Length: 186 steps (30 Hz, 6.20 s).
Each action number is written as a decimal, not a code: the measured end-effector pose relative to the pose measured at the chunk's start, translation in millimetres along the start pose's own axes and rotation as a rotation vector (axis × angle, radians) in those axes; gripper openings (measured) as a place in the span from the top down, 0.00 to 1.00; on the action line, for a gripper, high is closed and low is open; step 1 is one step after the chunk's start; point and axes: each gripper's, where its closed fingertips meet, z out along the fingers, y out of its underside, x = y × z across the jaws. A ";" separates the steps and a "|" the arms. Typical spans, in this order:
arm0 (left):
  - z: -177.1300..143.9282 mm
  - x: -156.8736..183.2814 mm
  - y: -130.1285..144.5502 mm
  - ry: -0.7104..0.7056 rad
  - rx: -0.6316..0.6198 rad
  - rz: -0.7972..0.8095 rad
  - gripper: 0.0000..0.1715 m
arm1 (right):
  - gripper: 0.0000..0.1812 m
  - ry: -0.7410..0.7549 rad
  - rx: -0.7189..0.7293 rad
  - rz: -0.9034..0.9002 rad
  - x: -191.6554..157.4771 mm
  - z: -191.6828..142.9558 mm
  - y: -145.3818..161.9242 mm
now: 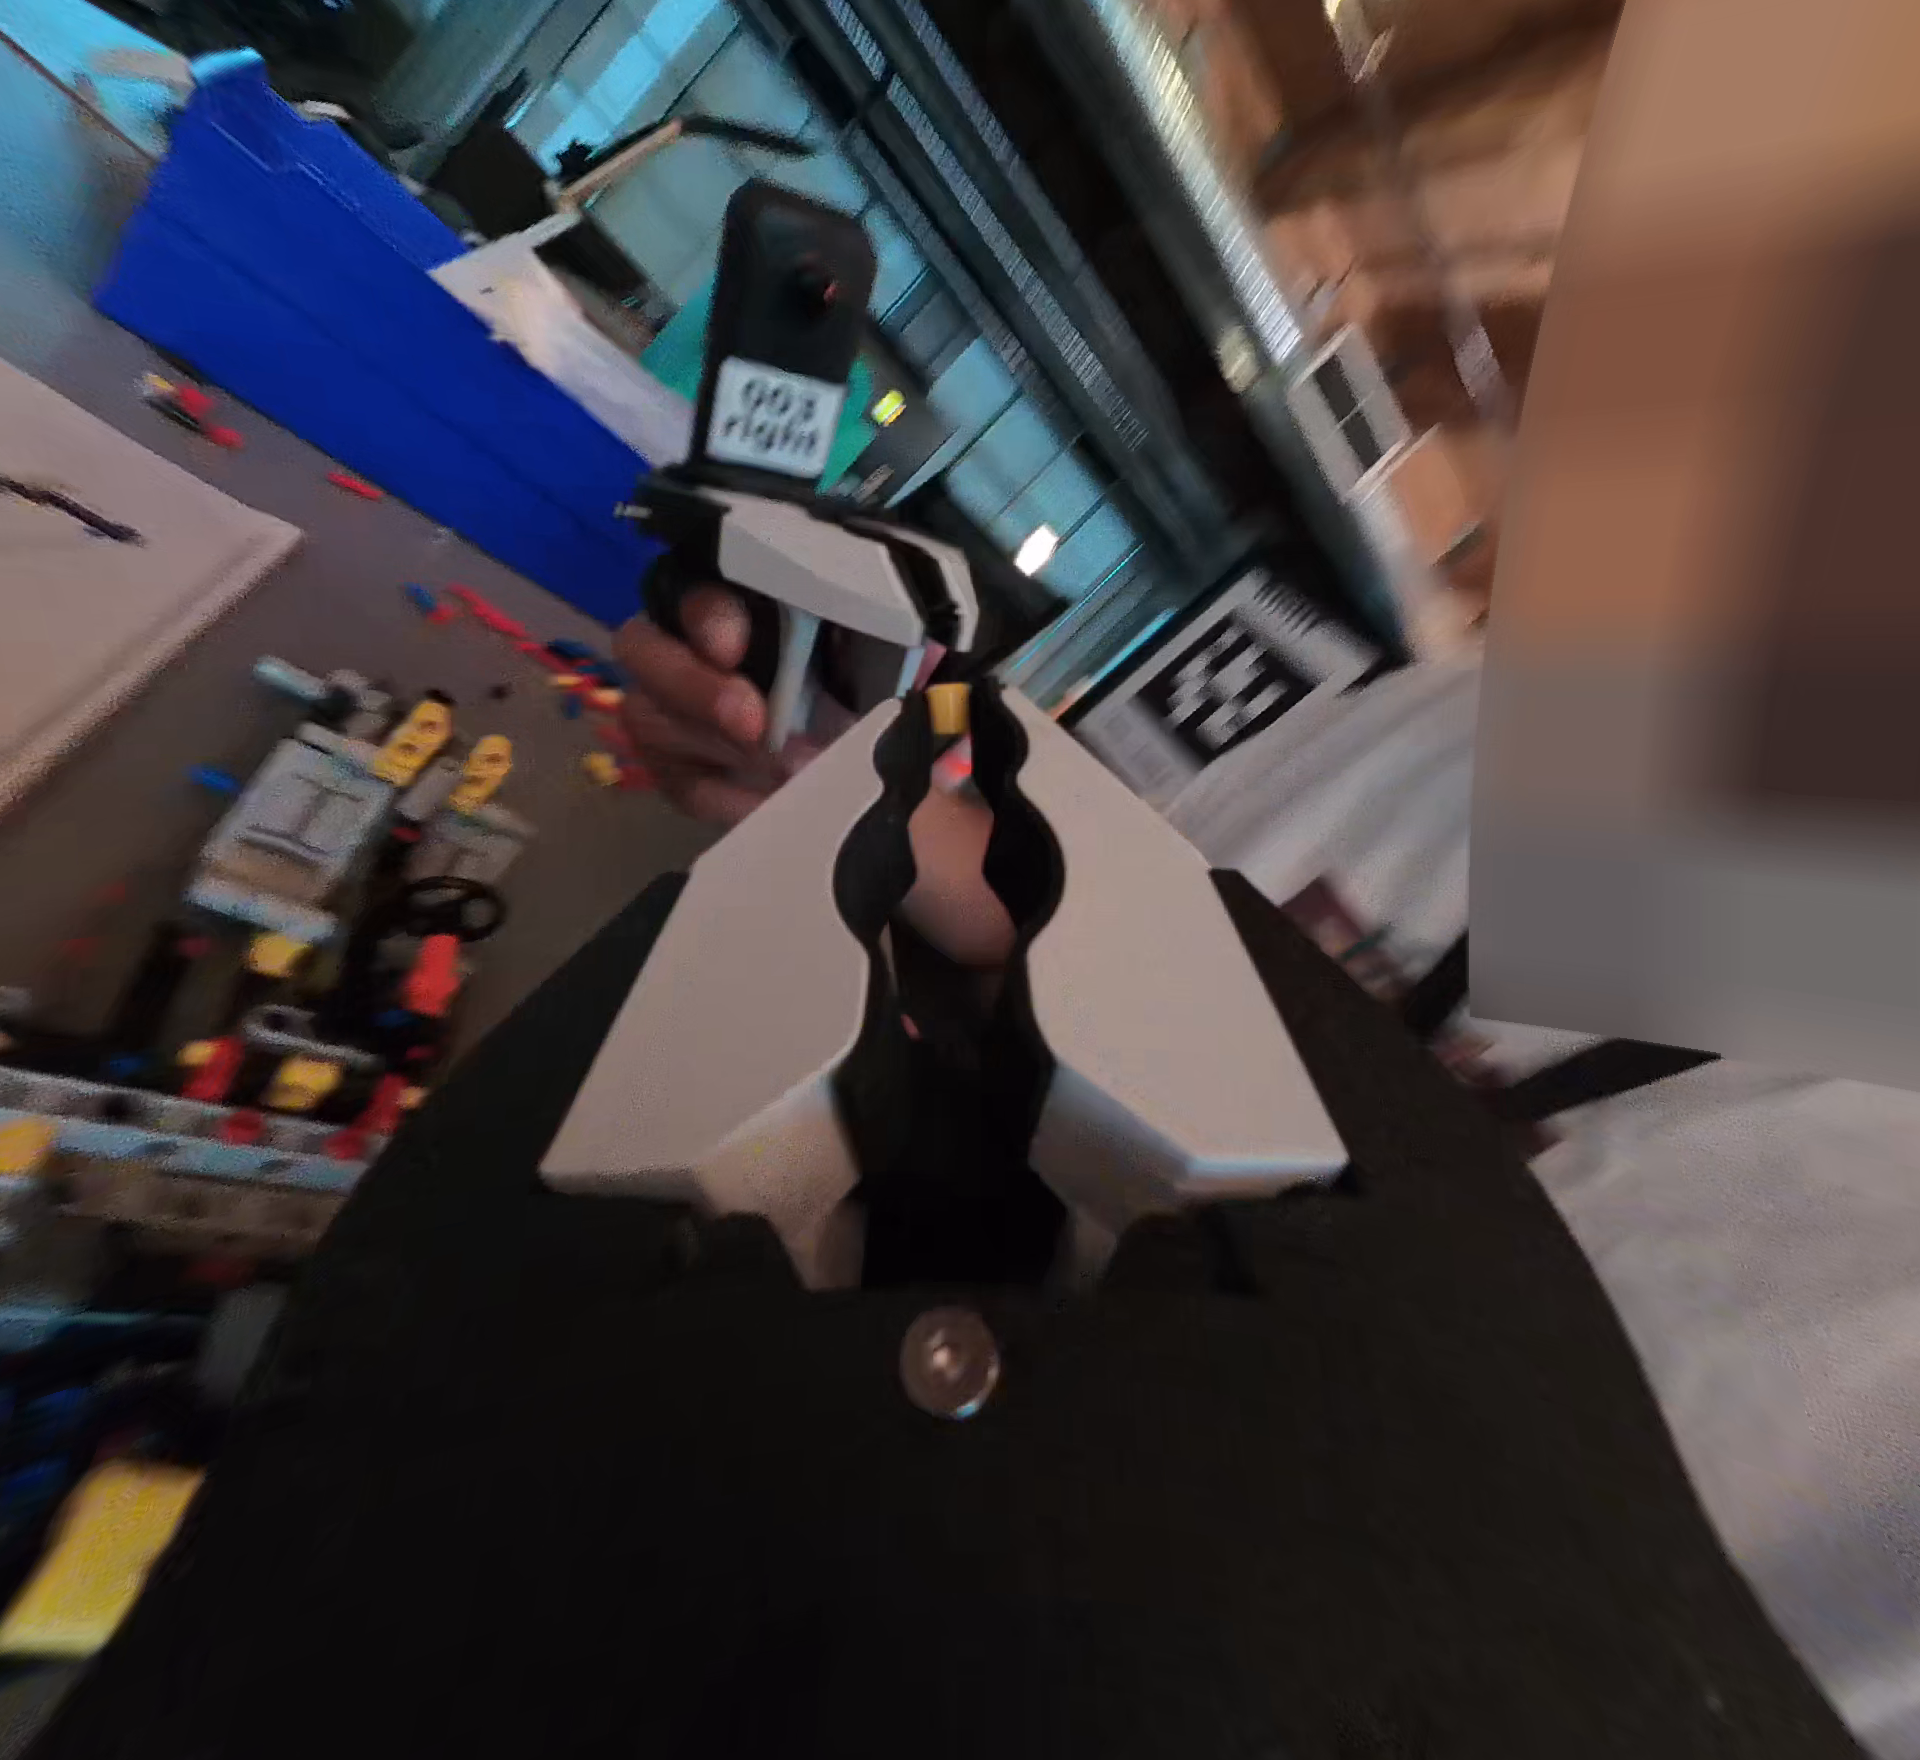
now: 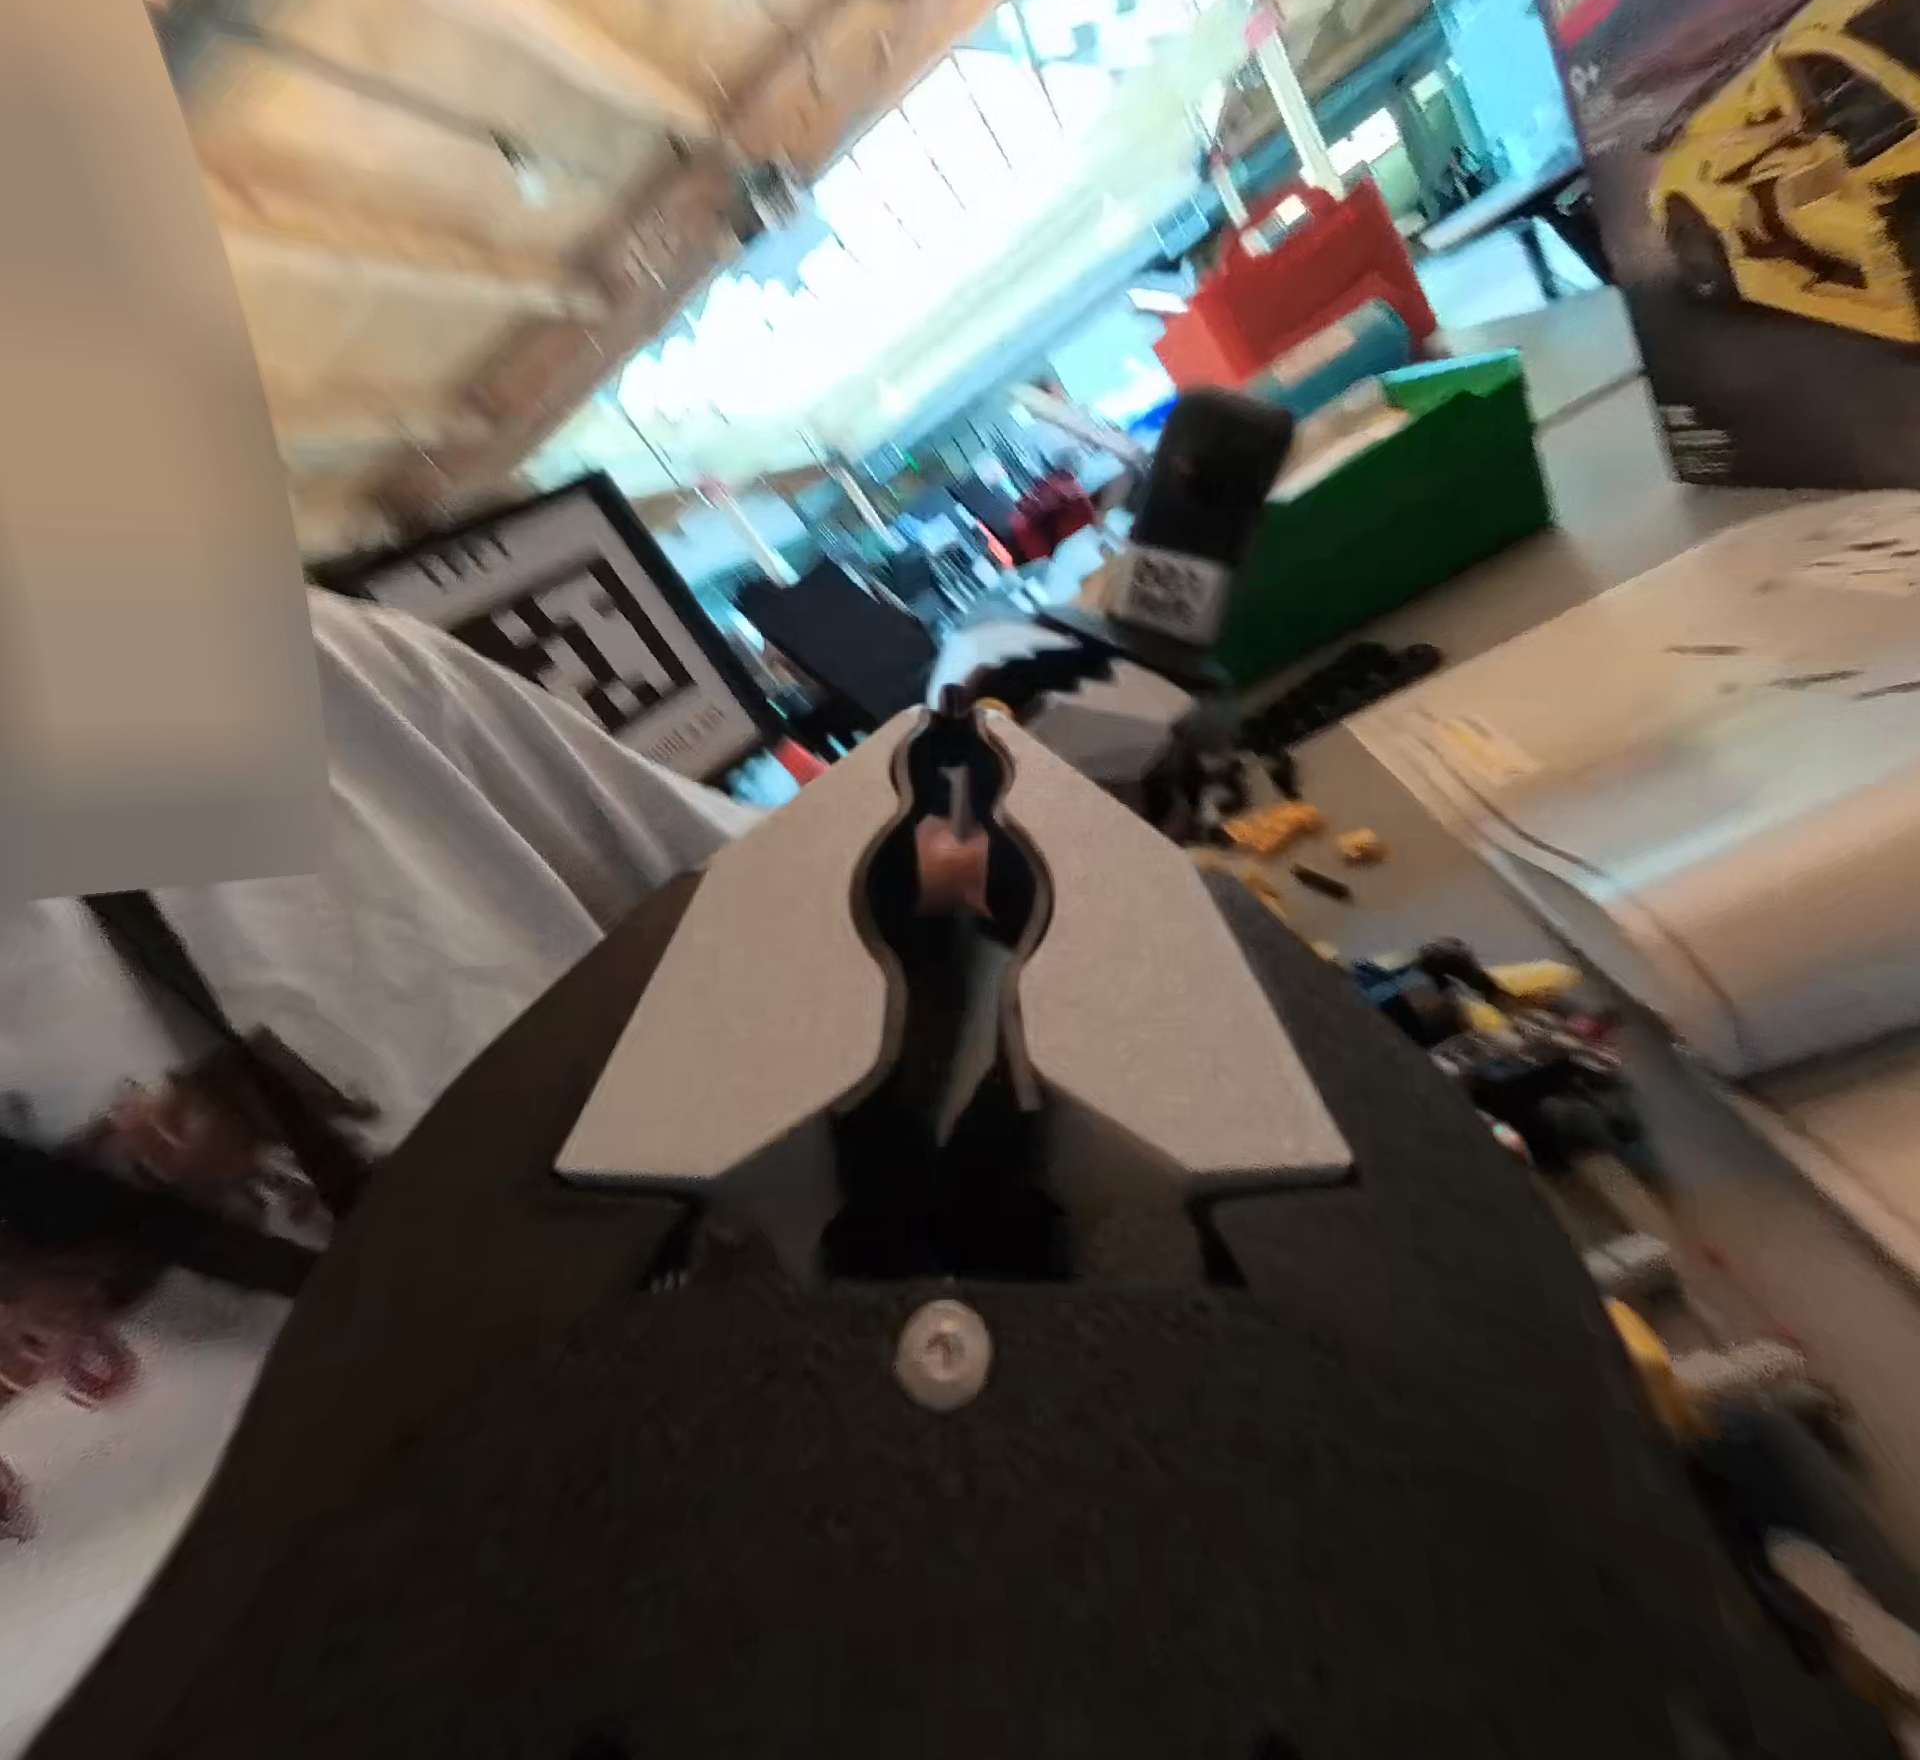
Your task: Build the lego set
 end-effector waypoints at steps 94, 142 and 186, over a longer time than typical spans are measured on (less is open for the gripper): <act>-4.5 18.0 95.7 0.160 -0.525 0.212 0.97 | 0.98 0.002 -0.639 -0.947 -36.7 5.5 99.6; 7.5 9.7 73.4 0.179 -0.354 -0.013 0.97 | 0.90 0.149 -0.571 -0.719 -19.1 -5.5 72.4; 15.3 -11.2 96.8 -0.045 -0.466 0.301 0.97 | 0.98 0.328 -0.813 -0.907 -34.5 -45.1 87.0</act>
